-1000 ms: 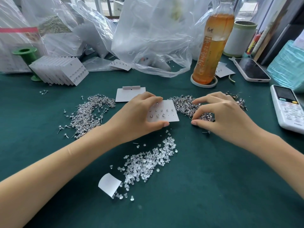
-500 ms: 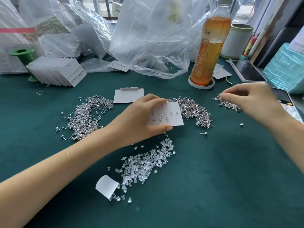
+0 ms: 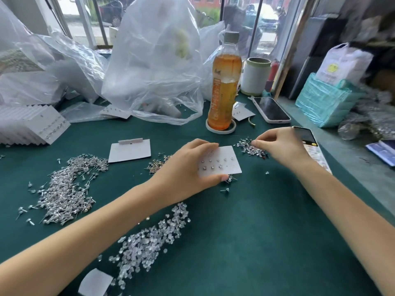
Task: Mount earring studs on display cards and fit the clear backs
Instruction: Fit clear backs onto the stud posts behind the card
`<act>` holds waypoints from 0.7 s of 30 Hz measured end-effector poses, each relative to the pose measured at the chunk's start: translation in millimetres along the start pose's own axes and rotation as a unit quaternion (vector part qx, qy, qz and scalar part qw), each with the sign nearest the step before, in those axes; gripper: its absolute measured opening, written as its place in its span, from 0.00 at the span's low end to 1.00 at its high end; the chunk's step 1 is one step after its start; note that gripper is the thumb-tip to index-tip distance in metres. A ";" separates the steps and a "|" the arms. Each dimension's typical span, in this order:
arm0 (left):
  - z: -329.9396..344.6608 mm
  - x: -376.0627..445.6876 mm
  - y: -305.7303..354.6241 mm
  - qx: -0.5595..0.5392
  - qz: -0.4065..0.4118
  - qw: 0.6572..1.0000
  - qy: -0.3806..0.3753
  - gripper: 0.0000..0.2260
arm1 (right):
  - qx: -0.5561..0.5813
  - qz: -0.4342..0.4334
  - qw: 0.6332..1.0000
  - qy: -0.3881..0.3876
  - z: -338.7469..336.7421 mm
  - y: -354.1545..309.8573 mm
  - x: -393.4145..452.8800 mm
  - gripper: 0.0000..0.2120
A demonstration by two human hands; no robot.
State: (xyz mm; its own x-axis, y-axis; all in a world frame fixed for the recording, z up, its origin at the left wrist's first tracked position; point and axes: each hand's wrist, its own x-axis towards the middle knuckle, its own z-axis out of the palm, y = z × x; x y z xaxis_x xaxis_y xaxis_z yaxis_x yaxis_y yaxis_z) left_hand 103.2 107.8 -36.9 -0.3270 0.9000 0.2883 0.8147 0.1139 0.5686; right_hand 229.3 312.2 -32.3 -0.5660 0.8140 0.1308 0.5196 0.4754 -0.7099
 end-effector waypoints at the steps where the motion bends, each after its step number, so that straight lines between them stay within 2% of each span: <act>1: 1.3 3.7 1.7 -0.001 0.004 1.000 0.000 0.31 | -0.003 0.000 1.000 0.005 0.7 1.1 1.0 0.05; 8: 7.3 12.9 4.4 0.000 0.008 1.000 -0.008 0.31 | 0.006 -0.015 0.999 0.049 -2.1 5.1 5.1 0.03; 12: 2.1 9.4 -2.4 0.004 -0.005 1.000 0.006 0.31 | 0.048 -0.076 0.994 0.062 -3.7 -4.0 -1.2 0.02; 14: -3.3 4.3 -8.7 0.008 -0.012 1.000 0.017 0.31 | 0.050 -0.111 0.993 0.008 -3.0 -14.2 -9.3 0.03; 16: -9.8 -3.5 -15.7 0.013 -0.020 0.999 0.024 0.31 | 0.028 -0.143 0.983 -0.111 -0.8 -25.2 -20.9 0.04; 19: -18.1 -16.8 -26.8 0.023 -0.033 0.999 0.026 0.32 | 0.002 -0.171 0.935 -0.311 2.7 -35.4 -37.6 0.02; 21: -22.6 -26.8 -32.9 0.024 -0.043 0.998 0.025 0.31 | -0.044 -0.192 0.914 -0.355 5.0 -37.2 -43.7 0.02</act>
State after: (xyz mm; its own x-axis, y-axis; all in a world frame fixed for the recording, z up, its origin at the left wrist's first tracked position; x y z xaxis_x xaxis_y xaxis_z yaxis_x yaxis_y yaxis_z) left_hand 74.4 70.4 -45.9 -0.4193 0.8640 0.2787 0.8043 0.2112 0.5554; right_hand 231.4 257.3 -15.0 -0.9738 0.1744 -0.1458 0.2272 0.7303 -0.6442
